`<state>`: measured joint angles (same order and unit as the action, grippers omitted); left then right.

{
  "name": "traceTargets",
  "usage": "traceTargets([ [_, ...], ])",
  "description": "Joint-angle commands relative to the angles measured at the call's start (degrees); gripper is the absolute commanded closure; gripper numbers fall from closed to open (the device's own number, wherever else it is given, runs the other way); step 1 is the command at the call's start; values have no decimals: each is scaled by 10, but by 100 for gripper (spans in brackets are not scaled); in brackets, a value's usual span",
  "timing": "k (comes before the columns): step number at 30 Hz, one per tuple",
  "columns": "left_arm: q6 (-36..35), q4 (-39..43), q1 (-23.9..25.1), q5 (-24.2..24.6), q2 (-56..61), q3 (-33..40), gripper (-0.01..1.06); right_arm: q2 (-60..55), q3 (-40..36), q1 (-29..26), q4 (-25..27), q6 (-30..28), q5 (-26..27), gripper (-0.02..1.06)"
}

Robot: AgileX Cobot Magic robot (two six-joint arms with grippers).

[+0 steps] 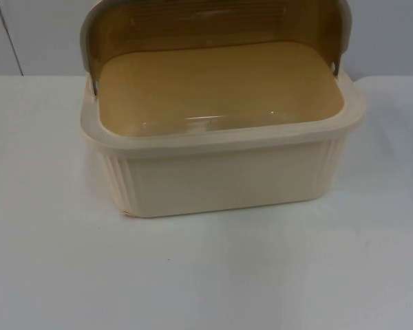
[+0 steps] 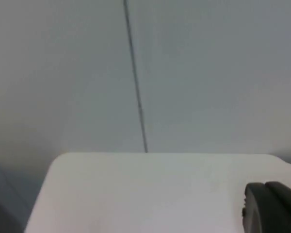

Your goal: Open the box lid with the left hand, place the block into the box with the right hand, then close the box lid with the left hand.

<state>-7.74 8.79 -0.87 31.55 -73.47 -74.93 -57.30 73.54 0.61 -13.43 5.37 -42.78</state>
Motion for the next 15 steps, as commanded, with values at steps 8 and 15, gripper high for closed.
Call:
traceTargets([
  [8,14,-32,-29,-23,-29,3,54,3,6,0,3,2,4,0],
  [15,13,-31,-37,-44,-36,3,0,3,6,0,3,2,4,0],
])
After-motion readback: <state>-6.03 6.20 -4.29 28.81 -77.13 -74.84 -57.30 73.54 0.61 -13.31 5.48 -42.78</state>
